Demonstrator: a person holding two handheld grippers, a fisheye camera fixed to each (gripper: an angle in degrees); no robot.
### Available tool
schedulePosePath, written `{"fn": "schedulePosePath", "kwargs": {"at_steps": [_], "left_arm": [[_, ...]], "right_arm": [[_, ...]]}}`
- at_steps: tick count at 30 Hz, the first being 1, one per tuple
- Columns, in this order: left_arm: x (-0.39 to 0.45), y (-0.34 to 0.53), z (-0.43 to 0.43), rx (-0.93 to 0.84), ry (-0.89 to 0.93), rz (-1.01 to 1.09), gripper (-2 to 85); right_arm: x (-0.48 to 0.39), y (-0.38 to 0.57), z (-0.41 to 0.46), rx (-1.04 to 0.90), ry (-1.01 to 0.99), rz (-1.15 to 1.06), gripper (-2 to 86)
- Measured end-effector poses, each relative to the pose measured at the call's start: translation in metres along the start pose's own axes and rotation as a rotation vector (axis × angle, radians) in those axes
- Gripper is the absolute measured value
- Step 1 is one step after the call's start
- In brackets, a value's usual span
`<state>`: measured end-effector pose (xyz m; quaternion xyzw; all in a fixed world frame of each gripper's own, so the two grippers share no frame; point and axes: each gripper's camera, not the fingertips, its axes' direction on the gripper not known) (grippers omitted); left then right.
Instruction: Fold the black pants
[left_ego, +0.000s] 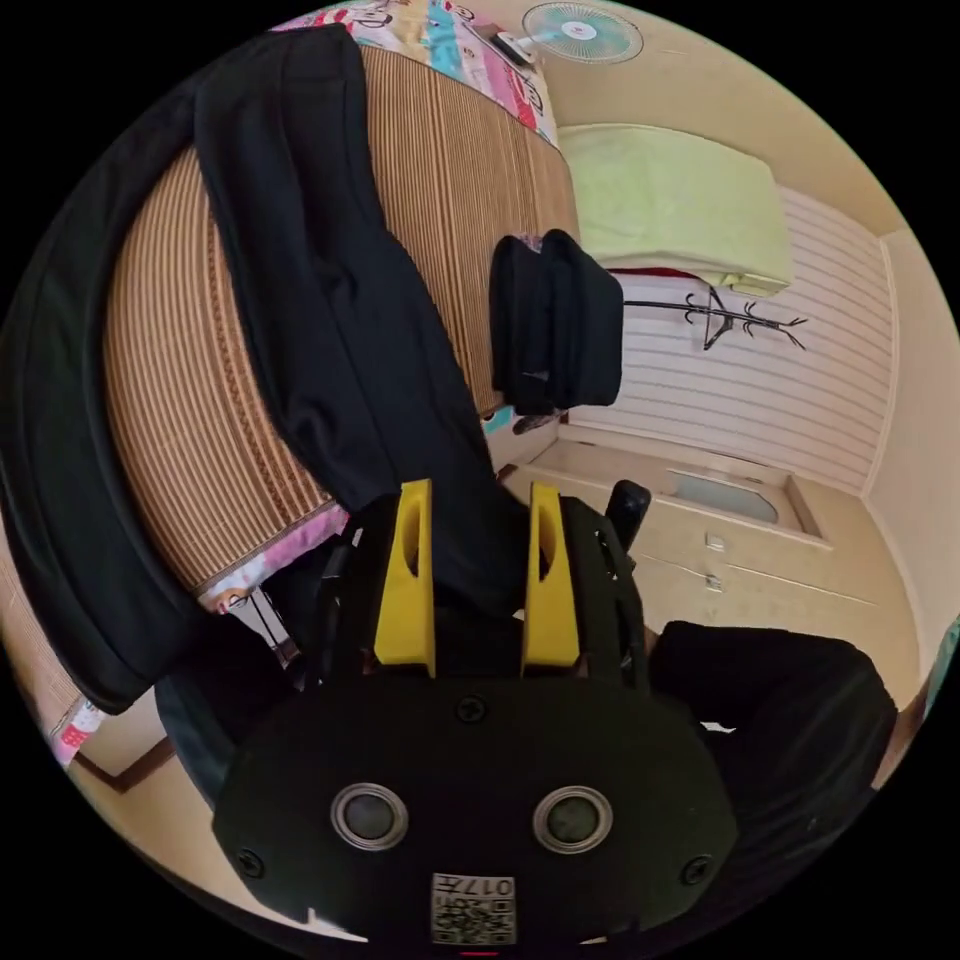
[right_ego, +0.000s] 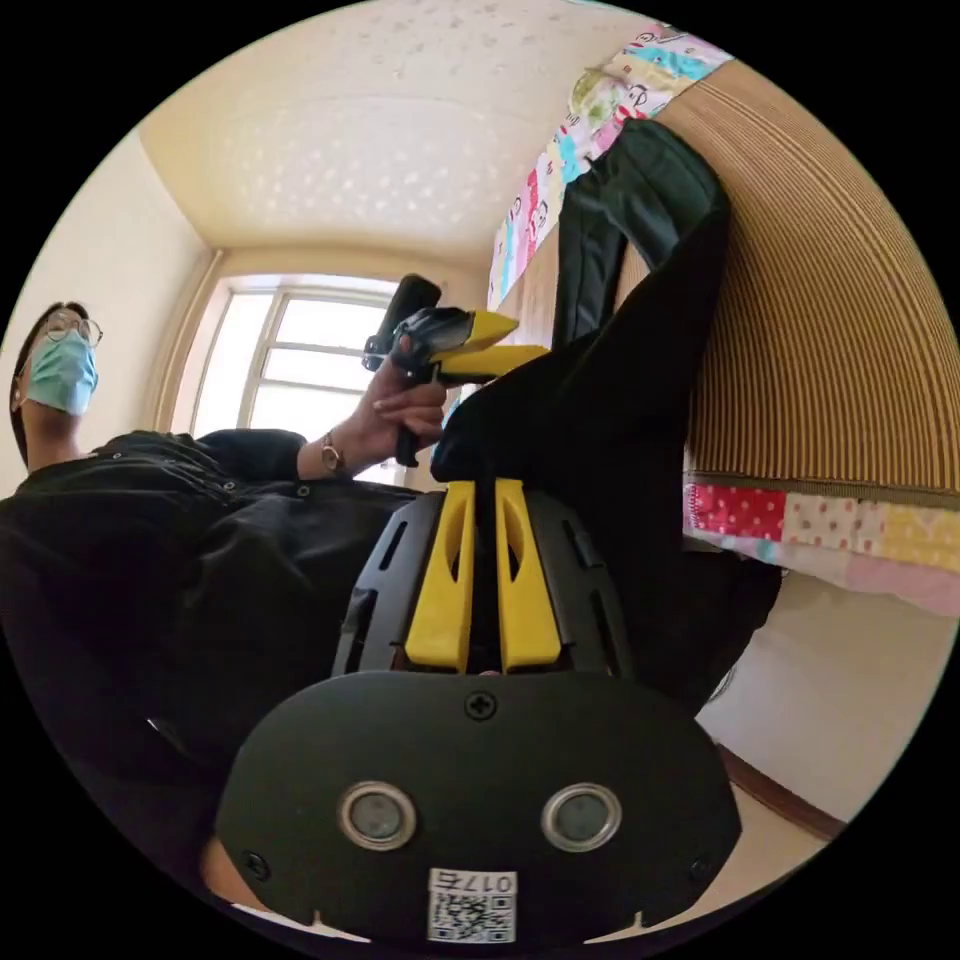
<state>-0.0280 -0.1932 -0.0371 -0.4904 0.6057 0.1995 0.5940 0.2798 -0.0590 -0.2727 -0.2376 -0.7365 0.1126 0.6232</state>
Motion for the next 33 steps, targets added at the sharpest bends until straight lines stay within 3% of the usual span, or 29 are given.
{"fn": "schedulePosePath", "kwargs": {"at_steps": [3,5,12,15,17,20,24,27,29,33], "left_arm": [[-0.017,0.001,0.024,-0.143,-0.184,-0.095,10.7],[-0.025,0.016,0.027,-0.136,-0.238,-0.09,6.5],[-0.039,0.07,-0.018,0.072,-0.099,-0.128,4.1],[-0.028,0.086,-0.036,0.129,-0.089,-0.096,4.1],[-0.021,0.093,-0.044,0.15,-0.092,-0.08,4.1],[-0.015,0.102,-0.053,0.18,-0.065,-0.065,4.0],[-0.019,0.114,-0.065,0.225,0.075,-0.045,3.2],[-0.029,0.129,-0.081,0.284,0.176,-0.049,2.7],[-0.04,0.145,-0.096,0.343,0.255,-0.064,2.4],[-0.071,0.198,-0.135,0.493,0.402,-0.093,2.1]], "right_arm": [[-0.01,-0.011,0.044,-0.218,0.068,-0.079,3.4],[-0.001,-0.016,0.064,-0.372,0.053,-0.082,3.6],[0.055,-0.077,0.065,-0.781,0.06,-0.043,7.4],[0.091,-0.163,0.045,-0.67,0.215,0.043,11.4],[0.117,-0.252,0.028,-0.432,0.386,0.141,14.6],[0.144,-0.351,0.035,-0.146,0.467,0.196,16.6],[0.176,-0.434,0.097,-0.028,0.691,0.29,14.8],[0.182,-0.479,0.173,-0.095,0.967,0.316,4.6],[0.147,-0.504,0.235,-0.065,1.165,0.214,3.7],[0.05,-0.511,0.344,0.077,1.243,-0.144,3.6]]}}
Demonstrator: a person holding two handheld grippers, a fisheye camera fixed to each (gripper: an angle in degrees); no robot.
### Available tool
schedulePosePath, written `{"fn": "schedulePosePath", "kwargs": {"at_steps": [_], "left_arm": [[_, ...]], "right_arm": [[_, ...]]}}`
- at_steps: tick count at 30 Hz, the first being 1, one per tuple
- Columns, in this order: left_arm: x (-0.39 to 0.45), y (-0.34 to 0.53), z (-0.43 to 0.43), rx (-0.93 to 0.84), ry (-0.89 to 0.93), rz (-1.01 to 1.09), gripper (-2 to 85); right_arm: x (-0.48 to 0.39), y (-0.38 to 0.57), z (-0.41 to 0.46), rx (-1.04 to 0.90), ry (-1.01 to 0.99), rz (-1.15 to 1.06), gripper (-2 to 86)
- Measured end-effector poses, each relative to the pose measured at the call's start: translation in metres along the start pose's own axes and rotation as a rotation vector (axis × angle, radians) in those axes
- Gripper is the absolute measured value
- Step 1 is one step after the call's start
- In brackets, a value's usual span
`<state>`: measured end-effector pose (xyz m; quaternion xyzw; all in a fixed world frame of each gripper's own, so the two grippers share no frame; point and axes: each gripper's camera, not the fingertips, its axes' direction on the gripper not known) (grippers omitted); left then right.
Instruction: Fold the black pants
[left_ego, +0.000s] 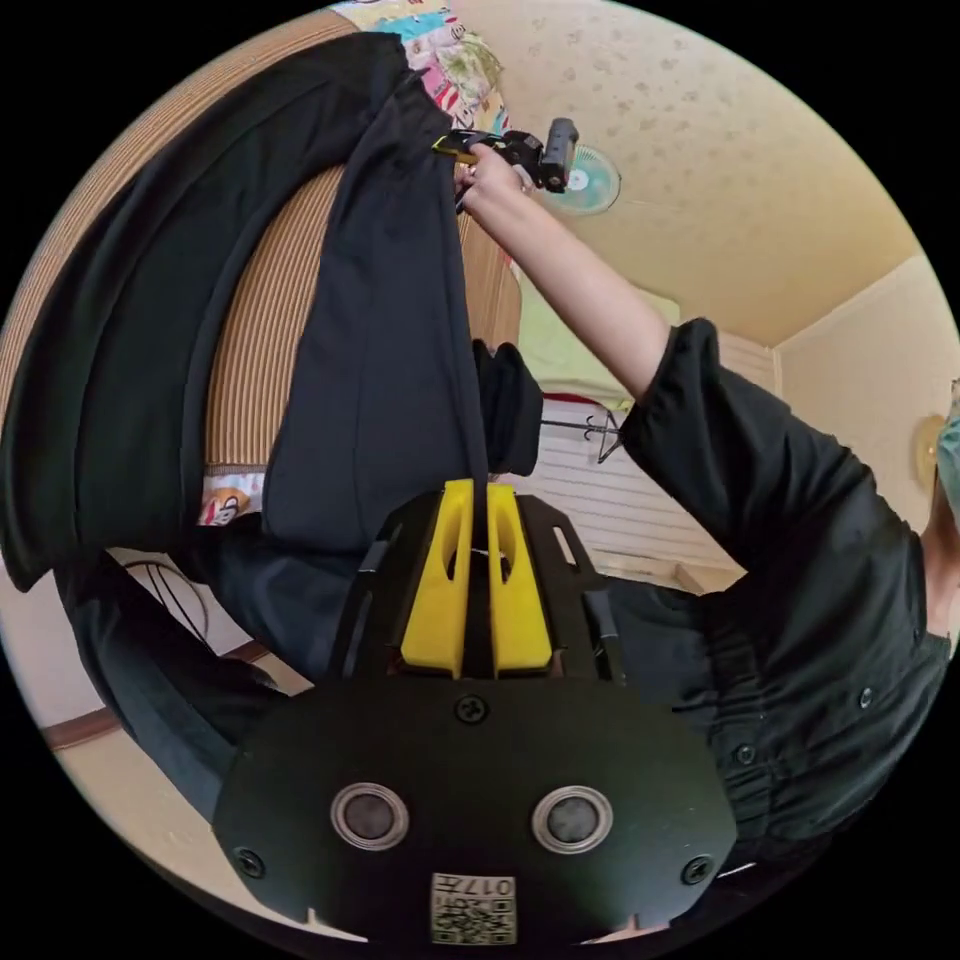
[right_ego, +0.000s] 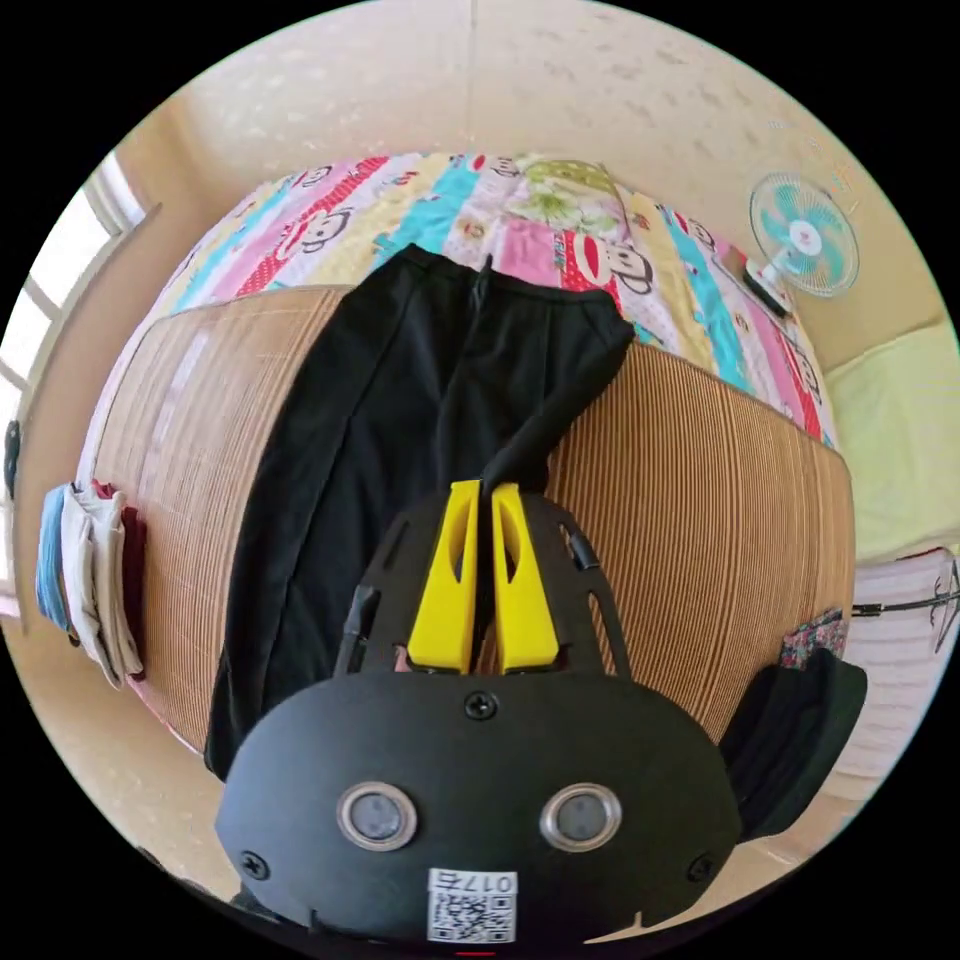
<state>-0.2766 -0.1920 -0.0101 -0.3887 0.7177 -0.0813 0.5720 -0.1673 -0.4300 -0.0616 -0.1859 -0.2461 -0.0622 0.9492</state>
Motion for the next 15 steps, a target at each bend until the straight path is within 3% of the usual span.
{"fn": "schedulePosePath", "kwargs": {"at_steps": [3,5,7,9,11,15], "left_arm": [[-0.019,0.02,-0.045,0.065,-0.086,-0.068,2.3],[-0.039,0.028,-0.068,0.081,-0.175,-0.142,2.6],[-0.067,0.031,-0.091,0.08,-0.305,-0.27,3.1],[-0.107,0.034,-0.122,0.069,-0.543,-0.496,2.8],[-0.122,0.033,-0.144,0.085,-0.612,-0.567,2.6],[-0.114,-0.013,-0.164,0.106,-0.547,-0.423,5.4]], "right_arm": [[-0.1,-0.024,0.001,0.026,-0.186,-0.178,4.2],[-0.156,-0.049,0.046,-0.167,-0.411,-0.268,6.1],[-0.175,-0.053,0.077,-0.261,-0.489,-0.269,7.0],[-0.175,-0.046,0.087,-0.257,-0.501,-0.216,7.3],[-0.16,-0.019,0.089,-0.244,-0.526,-0.179,8.5],[-0.109,0.063,0.095,-0.258,-0.445,-0.081,9.5]]}}
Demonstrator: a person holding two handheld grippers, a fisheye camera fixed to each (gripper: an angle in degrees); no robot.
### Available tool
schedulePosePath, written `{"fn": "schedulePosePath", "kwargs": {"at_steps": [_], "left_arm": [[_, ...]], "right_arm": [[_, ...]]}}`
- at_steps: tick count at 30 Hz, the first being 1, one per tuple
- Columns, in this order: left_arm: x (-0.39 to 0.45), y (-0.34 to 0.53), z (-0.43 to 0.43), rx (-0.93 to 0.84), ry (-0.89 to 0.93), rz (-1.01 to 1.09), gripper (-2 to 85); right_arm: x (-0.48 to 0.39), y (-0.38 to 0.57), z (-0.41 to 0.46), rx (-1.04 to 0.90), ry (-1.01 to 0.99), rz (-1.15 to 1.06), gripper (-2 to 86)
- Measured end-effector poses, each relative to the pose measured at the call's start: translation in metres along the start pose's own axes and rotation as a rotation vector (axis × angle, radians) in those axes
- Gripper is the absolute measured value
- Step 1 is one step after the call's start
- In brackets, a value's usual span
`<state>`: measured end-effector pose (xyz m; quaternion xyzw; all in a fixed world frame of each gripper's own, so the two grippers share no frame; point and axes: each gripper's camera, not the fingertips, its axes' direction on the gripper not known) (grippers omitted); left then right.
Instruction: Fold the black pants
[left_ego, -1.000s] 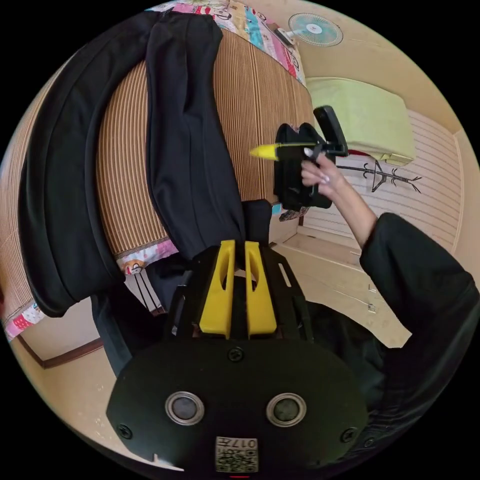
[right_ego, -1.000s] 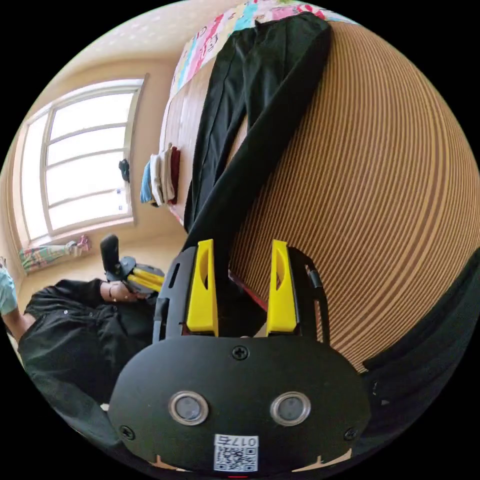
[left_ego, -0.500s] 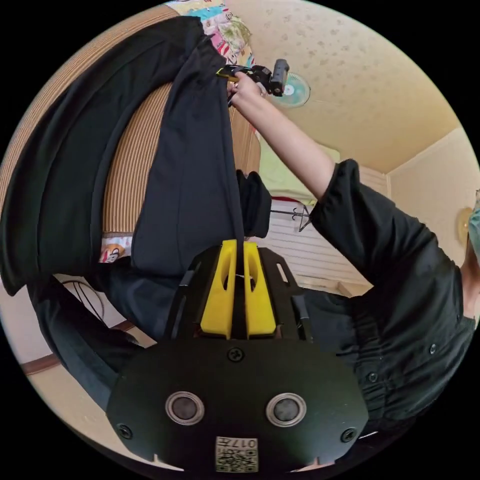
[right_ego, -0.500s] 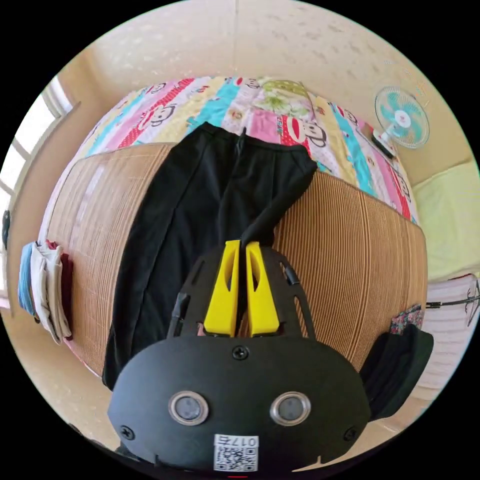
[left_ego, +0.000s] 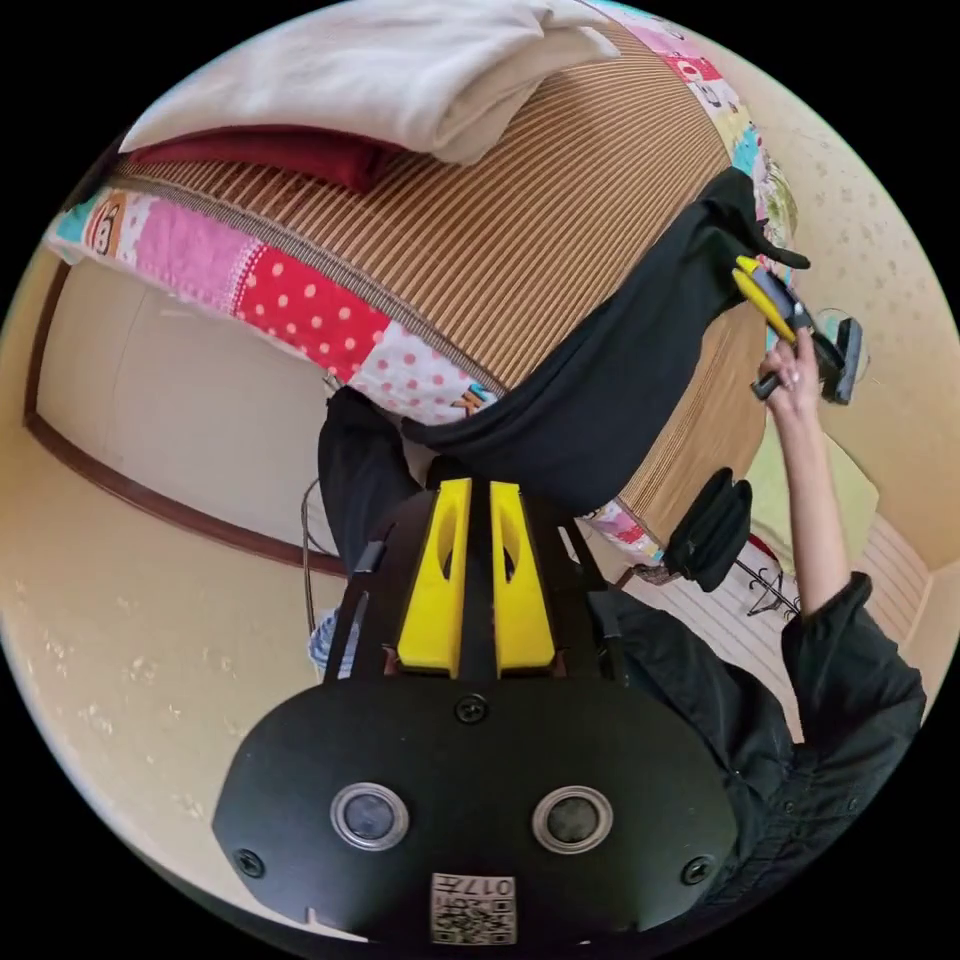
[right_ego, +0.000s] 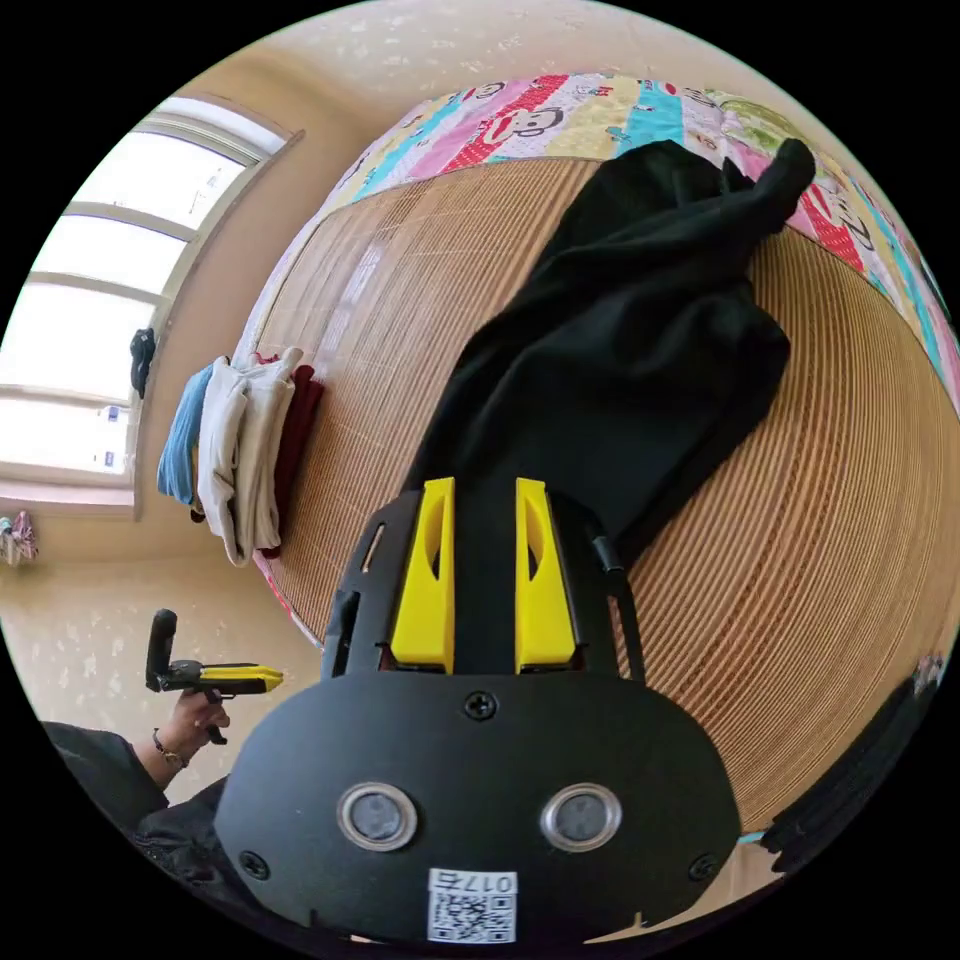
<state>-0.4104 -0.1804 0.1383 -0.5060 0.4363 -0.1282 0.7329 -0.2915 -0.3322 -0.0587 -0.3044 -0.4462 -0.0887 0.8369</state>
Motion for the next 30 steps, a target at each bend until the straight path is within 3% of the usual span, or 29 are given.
{"fn": "schedulePosePath", "kwargs": {"at_steps": [3,7,11,17,20,26,30], "left_arm": [[0.046,-0.044,0.003,-0.014,-0.012,0.17,6.6],[0.105,-0.097,0.031,-0.053,-0.071,0.346,7.3],[0.142,-0.116,0.107,-0.304,-0.167,0.537,5.8],[0.171,-0.077,0.134,-0.52,-0.279,0.746,3.8],[0.175,-0.064,0.123,-0.465,-0.297,0.731,4.5],[0.186,-0.127,0.091,-0.251,-0.029,0.564,11.2],[0.207,-0.168,0.125,-0.302,-0.081,0.573,10.9]], "right_arm": [[0.046,0.071,0.017,-0.051,0.012,0.166,10.2],[0.068,0.137,0.057,-0.173,-0.272,0.205,6.7],[0.081,0.175,0.044,-0.104,-0.321,0.257,4.3],[0.089,0.217,0.04,-0.14,-0.375,0.296,4.6],[0.102,0.218,0.038,-0.153,-0.385,0.337,7.2],[0.182,0.203,0.028,0.094,-0.602,0.502,14.0],[0.201,0.172,0.071,-0.03,-0.828,0.435,14.1]]}}
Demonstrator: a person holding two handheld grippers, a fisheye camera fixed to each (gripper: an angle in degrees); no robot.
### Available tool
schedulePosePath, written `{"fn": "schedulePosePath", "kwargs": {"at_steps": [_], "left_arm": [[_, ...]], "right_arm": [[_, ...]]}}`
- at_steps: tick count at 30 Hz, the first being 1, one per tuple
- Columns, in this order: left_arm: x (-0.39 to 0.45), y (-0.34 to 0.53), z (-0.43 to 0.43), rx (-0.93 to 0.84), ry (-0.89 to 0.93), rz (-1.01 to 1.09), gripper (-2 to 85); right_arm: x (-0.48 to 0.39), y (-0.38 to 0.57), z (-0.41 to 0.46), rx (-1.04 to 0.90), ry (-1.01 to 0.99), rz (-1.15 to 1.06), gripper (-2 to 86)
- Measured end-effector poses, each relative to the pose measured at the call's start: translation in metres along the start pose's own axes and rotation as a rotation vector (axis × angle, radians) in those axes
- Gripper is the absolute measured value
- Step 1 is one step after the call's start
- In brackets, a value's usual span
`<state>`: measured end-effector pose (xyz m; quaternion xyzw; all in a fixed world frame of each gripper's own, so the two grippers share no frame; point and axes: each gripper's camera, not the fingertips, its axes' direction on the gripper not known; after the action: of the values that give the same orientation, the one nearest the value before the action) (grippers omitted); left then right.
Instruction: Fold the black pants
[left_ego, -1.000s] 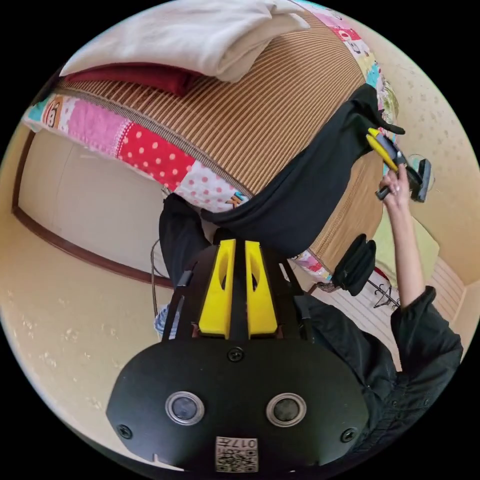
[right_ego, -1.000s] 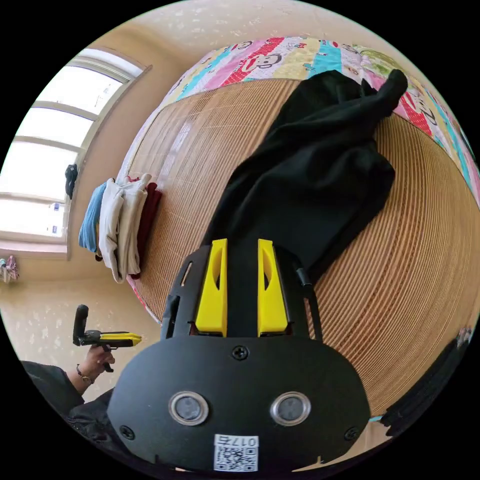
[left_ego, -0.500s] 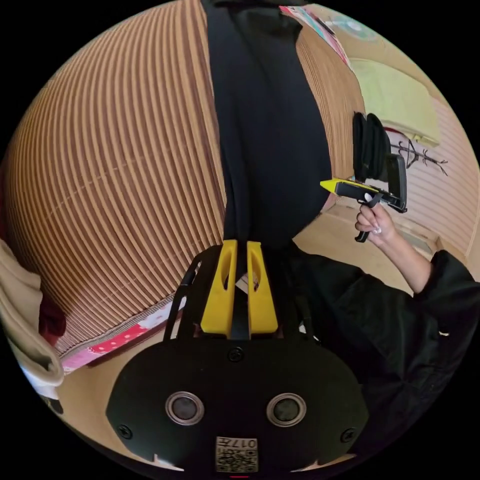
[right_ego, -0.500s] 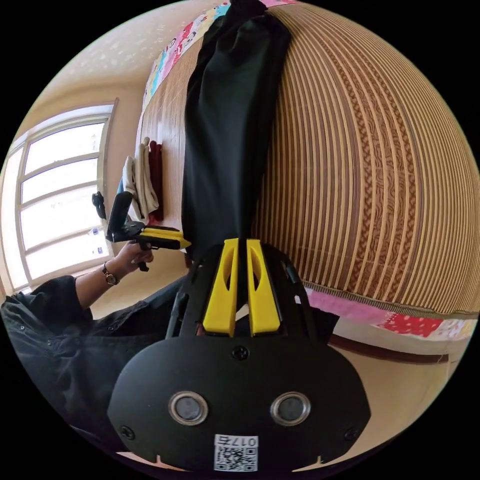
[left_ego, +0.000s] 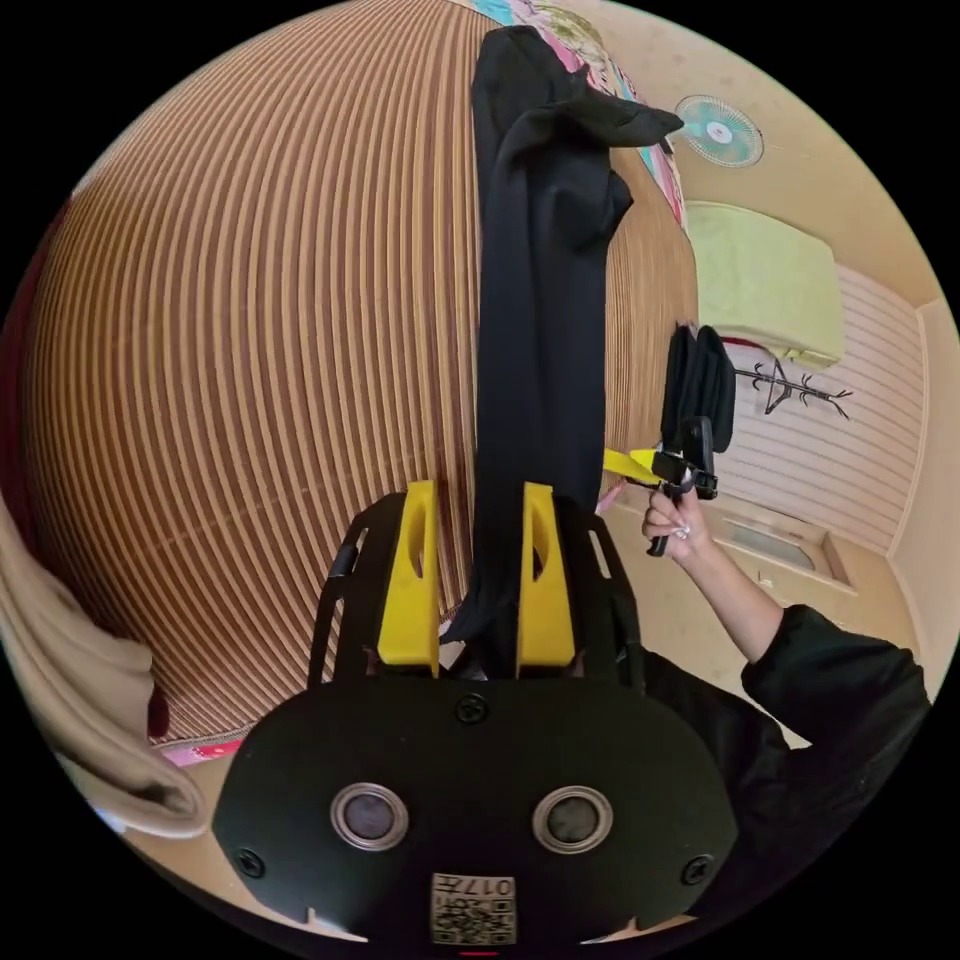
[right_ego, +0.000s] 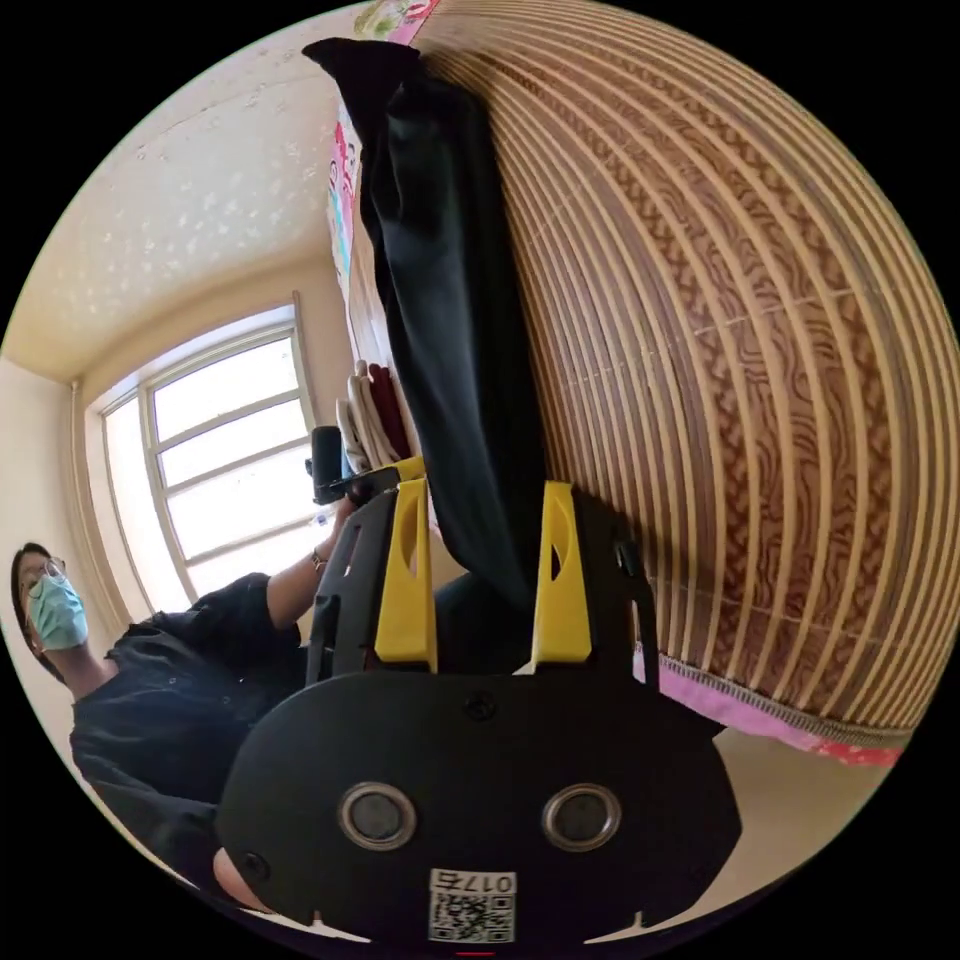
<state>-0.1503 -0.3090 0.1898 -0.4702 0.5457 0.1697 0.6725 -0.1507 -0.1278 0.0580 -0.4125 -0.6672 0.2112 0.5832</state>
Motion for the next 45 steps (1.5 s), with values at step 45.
{"fn": "schedulePosePath", "kwargs": {"at_steps": [45], "left_arm": [[0.403,0.356,-0.152,0.658,0.642,1.142,3.6]], "right_arm": [[-0.216,0.622,-0.018,0.251,-0.325,-1.349,-0.2]]}}
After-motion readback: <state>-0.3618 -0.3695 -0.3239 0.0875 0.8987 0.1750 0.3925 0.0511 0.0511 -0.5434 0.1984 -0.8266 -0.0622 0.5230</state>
